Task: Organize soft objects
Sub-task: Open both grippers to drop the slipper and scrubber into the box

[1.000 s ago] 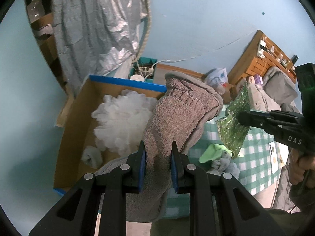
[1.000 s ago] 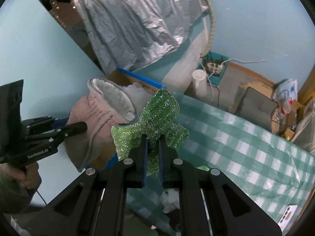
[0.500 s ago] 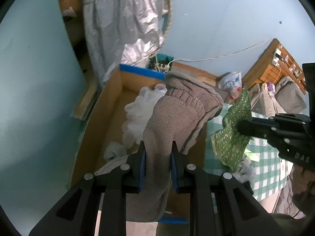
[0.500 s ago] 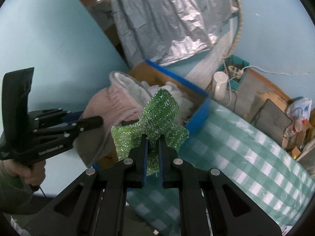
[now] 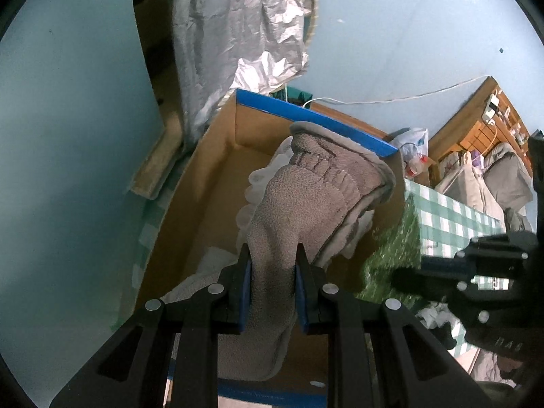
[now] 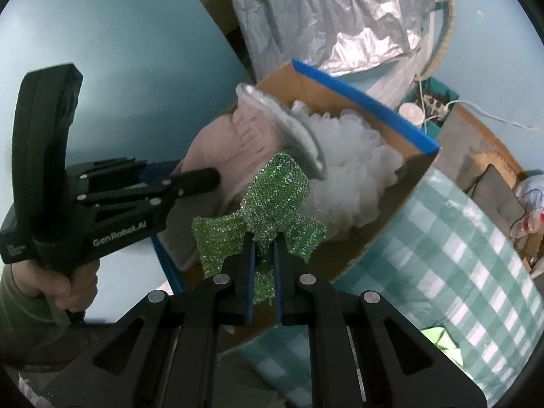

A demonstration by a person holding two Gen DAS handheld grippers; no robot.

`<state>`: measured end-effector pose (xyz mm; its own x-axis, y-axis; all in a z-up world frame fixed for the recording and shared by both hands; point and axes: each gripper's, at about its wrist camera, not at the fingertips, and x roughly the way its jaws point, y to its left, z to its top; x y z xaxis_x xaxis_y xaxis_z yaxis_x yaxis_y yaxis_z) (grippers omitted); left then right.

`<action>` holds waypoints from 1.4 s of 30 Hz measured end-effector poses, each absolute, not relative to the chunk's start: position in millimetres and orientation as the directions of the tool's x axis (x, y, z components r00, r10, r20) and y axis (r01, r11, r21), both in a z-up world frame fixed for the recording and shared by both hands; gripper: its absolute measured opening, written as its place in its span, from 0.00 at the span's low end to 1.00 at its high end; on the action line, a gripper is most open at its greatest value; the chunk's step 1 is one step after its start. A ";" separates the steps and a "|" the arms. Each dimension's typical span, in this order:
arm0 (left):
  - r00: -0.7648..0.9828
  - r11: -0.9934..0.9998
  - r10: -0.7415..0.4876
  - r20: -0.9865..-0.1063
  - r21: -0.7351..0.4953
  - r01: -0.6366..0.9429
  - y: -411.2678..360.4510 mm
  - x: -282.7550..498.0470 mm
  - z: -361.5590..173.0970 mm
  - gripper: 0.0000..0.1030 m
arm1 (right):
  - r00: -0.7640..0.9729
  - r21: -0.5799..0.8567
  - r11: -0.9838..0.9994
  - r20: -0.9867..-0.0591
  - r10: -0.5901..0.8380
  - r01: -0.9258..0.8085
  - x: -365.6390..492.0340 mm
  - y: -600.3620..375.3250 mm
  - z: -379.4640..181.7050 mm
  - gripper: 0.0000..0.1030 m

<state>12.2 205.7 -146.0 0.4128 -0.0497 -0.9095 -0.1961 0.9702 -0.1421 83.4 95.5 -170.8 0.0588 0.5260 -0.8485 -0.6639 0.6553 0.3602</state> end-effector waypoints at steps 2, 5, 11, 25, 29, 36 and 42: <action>0.410 0.968 -0.050 -0.911 -0.145 -0.206 210.3 13.4 -150.9 0.23 | 0.048 0.361 0.660 -0.855 0.516 -0.658 83.3 99.0 -177.0 0.08; 0.390 0.969 -0.048 -0.920 -0.138 -0.207 213.7 14.3 -156.9 0.37 | 0.039 0.355 0.668 -0.866 0.498 -0.653 83.4 102.9 -185.4 0.09; 0.376 0.984 -0.009 -0.926 -0.075 -0.163 209.6 4.7 -159.4 0.66 | 0.043 0.338 0.693 -0.882 0.470 -0.637 85.6 105.5 -194.6 0.23; 0.384 0.978 0.010 -0.923 -0.071 -0.195 201.2 -19.1 -142.8 0.77 | 0.124 0.311 0.726 -0.870 0.477 -0.613 96.7 82.6 -173.1 0.48; 0.395 0.976 0.003 -0.919 -0.083 -0.201 193.4 -25.5 -133.0 0.77 | 0.143 0.305 0.735 -0.867 0.477 -0.605 96.1 68.4 -166.5 0.49; 0.406 0.977 -0.014 -0.914 -0.098 -0.187 171.5 -29.7 -122.6 0.77 | 0.167 0.296 0.759 -0.869 0.466 -0.580 95.1 33.1 -162.2 0.50; 0.403 0.985 -0.035 -0.914 -0.099 -0.140 139.1 -29.2 -120.6 0.77 | 0.179 0.292 0.786 -0.876 0.449 -0.545 92.8 -6.9 -162.5 0.50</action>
